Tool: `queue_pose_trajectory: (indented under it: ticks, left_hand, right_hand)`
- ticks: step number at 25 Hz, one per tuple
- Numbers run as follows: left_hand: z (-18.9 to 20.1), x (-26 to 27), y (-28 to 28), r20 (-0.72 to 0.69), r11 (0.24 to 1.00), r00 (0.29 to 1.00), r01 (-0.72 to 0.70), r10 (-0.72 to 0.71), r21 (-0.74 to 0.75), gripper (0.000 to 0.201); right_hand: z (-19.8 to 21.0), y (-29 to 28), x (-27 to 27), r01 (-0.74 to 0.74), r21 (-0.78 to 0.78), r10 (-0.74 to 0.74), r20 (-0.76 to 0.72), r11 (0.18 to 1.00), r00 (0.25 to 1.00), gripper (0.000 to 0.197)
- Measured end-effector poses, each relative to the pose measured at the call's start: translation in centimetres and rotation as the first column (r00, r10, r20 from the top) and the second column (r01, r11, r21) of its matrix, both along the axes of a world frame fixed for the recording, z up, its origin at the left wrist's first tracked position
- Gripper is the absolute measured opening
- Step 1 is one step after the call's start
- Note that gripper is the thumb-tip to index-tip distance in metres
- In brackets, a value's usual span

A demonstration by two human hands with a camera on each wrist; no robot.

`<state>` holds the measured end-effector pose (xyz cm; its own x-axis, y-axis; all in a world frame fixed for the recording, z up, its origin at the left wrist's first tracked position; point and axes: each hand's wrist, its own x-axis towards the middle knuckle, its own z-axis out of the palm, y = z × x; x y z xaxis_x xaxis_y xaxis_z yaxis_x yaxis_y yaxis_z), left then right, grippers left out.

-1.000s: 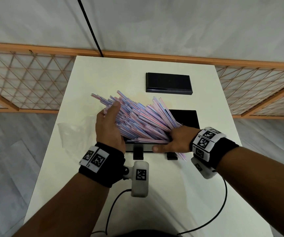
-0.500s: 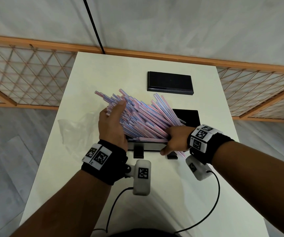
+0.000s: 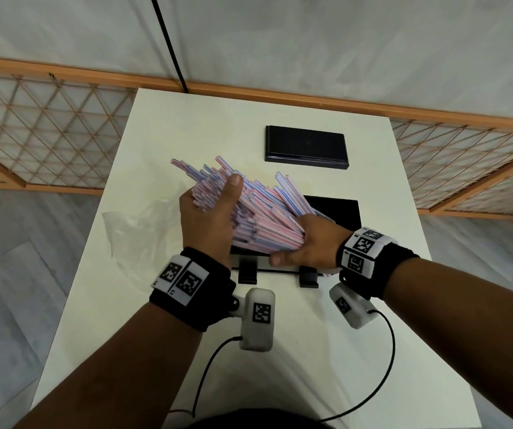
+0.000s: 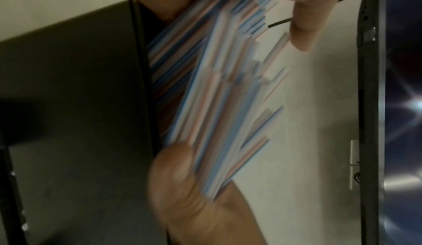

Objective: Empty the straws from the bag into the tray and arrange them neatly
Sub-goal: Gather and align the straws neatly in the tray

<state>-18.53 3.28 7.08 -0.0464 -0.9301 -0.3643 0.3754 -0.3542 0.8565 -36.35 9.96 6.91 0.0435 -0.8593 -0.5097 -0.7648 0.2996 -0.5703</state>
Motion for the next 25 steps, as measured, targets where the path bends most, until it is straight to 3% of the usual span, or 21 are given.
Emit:
queue_pose_trajectory:
  ticks: [7,12,15,19,21,23,25]
  left_hand:
    - [0.1,0.0,-0.6,-0.028,0.999,0.998,-0.048,0.048,-0.004,0.09]
    - [0.0,0.2,-0.3,0.054,0.999,0.998,-0.037,0.038,-0.036,0.086]
    - [0.0,0.3,0.0,0.045,0.998,0.997,-0.055,0.055,0.003,0.082]
    - [-0.4,0.4,0.3,0.004,0.998,0.999,-0.048,0.048,0.03,0.062]
    - [-0.7,0.3,0.4,0.043,1.0,0.999,-0.014,0.013,0.026,0.042]
    - [-1.3,0.5,0.6,0.117,1.0,0.993,0.018,-0.02,0.012,0.032]
    - [-1.5,1.0,0.7,0.192,0.999,0.98,0.045,-0.048,0.019,0.066]
  right_hand:
    - [1.4,-1.1,1.5,0.135,-0.236,-0.126,0.054,0.962,0.991,0.053]
    - [1.4,-1.0,1.8,-0.036,-0.333,-0.029,-0.189,0.942,0.982,0.053]
    - [1.0,0.0,1.2,0.0,-0.398,-0.061,-0.142,0.917,0.988,0.059]
    - [0.6,1.6,-0.1,0.09,-0.498,-0.172,-0.122,0.862,0.977,0.052]
    - [0.3,2.6,-0.6,0.063,-0.43,-0.167,-0.209,0.9,0.963,0.048]
    - [-0.2,3.4,-0.6,-0.022,-0.335,-0.067,-0.251,0.942,0.966,0.047]
    - [-0.6,3.7,-0.4,-0.053,-0.306,-0.006,-0.189,0.951,0.982,0.043]
